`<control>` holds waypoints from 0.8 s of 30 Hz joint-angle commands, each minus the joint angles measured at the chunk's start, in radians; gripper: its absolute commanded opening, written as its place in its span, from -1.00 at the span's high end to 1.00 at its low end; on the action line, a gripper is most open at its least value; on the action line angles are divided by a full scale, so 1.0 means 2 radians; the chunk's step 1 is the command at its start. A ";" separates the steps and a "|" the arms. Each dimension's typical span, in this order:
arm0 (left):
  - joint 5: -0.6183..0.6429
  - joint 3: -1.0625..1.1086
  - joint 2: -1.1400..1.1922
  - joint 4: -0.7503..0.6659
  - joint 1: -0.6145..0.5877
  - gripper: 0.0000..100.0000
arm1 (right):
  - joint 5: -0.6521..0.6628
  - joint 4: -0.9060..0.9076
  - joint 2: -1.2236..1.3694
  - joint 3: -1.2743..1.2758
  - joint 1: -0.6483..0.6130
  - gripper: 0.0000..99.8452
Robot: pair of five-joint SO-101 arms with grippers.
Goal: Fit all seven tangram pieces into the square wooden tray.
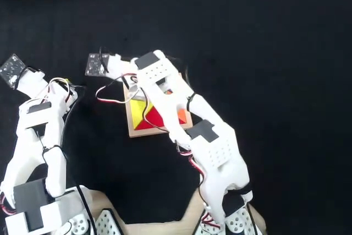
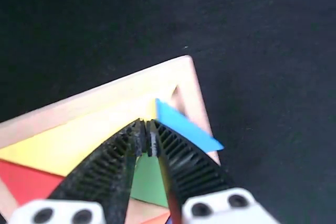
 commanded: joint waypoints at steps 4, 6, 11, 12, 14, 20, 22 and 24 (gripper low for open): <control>-0.001 -0.019 -0.002 -0.011 0.007 0.66 | -0.035 -0.047 -0.010 -0.077 0.026 0.98; -0.001 -0.019 -0.002 -0.011 0.007 0.66 | -0.046 -0.074 0.019 -0.089 0.038 0.98; -0.001 -0.020 -0.002 -0.011 0.007 0.66 | -0.053 -0.050 0.082 -0.148 0.061 0.98; -0.001 -0.020 -0.002 -0.011 0.007 0.66 | -0.053 -0.033 0.090 -0.162 0.064 0.98; -0.001 -0.020 -0.002 -0.011 0.007 0.66 | -0.051 0.005 0.101 -0.192 0.066 0.98; -0.001 -0.020 -0.002 -0.012 0.007 0.66 | -0.050 0.096 0.109 -0.250 0.050 0.98; -0.001 -0.020 -0.002 -0.012 0.007 0.66 | -0.050 0.094 0.110 -0.241 0.044 0.98; -0.001 -0.020 -0.002 -0.012 0.007 0.66 | -0.050 0.087 0.110 -0.220 0.041 0.98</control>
